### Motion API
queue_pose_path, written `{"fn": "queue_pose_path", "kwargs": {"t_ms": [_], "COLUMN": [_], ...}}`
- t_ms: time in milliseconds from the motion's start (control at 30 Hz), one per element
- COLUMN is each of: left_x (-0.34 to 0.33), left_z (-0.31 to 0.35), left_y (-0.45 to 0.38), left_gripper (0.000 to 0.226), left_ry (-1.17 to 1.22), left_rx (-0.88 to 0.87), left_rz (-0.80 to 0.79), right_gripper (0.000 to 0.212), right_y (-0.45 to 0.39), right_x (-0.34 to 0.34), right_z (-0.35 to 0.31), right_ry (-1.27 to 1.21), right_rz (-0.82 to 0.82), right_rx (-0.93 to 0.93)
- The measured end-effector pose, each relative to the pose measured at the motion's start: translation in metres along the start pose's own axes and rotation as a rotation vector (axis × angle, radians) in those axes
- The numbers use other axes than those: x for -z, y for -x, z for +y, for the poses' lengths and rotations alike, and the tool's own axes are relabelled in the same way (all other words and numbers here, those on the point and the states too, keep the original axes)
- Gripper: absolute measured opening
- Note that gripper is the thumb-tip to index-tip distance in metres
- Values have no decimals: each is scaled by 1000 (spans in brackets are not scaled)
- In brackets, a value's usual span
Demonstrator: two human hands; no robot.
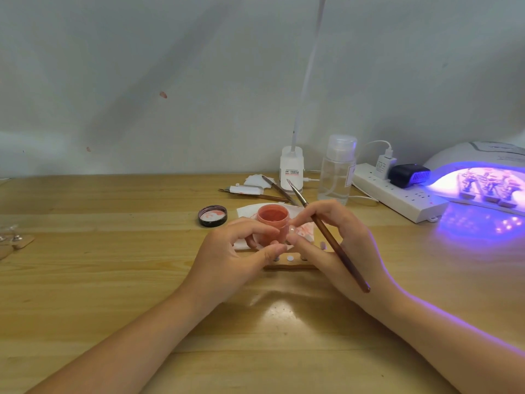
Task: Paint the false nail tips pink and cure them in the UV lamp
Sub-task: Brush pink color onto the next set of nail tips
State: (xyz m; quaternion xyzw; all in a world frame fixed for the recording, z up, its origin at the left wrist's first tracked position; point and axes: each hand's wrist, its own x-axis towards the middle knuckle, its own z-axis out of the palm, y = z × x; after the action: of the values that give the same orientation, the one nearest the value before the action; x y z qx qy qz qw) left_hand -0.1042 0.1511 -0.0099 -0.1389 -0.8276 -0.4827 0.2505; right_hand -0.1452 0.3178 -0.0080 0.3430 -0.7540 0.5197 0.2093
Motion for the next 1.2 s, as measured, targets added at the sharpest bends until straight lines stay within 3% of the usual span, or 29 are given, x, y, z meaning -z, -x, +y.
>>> {"fn": "queue_pose_path", "kwargs": {"t_ms": [300, 700, 933, 1200], "left_x": [0, -2, -2, -4], "left_z": [-9, -14, -16, -18], "left_y": [0, 1, 1, 1], "left_gripper": [37, 28, 28, 27], "left_ry": [-143, -138, -123, -120], "left_rx": [114, 160, 171, 171], "left_rz": [-29, -80, -88, -69], "right_gripper": [24, 33, 24, 22], "right_y": [-1, -4, -4, -2], "right_x": [4, 16, 22, 18], "right_z": [12, 16, 28, 20], "right_ry": [112, 249, 198, 323], "right_rz": [-135, -138, -180, -152], "right_rx": [21, 91, 126, 245]}}
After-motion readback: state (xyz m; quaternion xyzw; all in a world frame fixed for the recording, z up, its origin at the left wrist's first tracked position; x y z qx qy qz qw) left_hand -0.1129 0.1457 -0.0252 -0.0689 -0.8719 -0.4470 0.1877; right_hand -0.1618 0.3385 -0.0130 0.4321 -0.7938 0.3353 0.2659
